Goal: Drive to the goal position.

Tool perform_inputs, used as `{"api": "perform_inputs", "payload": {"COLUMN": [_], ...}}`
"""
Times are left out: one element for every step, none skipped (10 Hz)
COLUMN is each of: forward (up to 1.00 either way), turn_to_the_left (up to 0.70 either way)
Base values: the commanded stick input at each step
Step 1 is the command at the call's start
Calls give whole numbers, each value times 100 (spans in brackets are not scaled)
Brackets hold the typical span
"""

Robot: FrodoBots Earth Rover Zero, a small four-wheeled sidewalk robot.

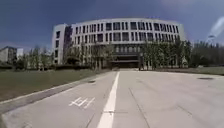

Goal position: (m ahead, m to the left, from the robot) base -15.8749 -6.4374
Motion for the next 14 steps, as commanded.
{"api": "perform_inputs", "payload": {"forward": [70,70,70,70,70,70,70,70,70,70,70,70,70,70], "turn_to_the_left": [0,-1,-1,-1,-1,-1,-1,-27,-33,-33,-33,-33,-33,-33]}}
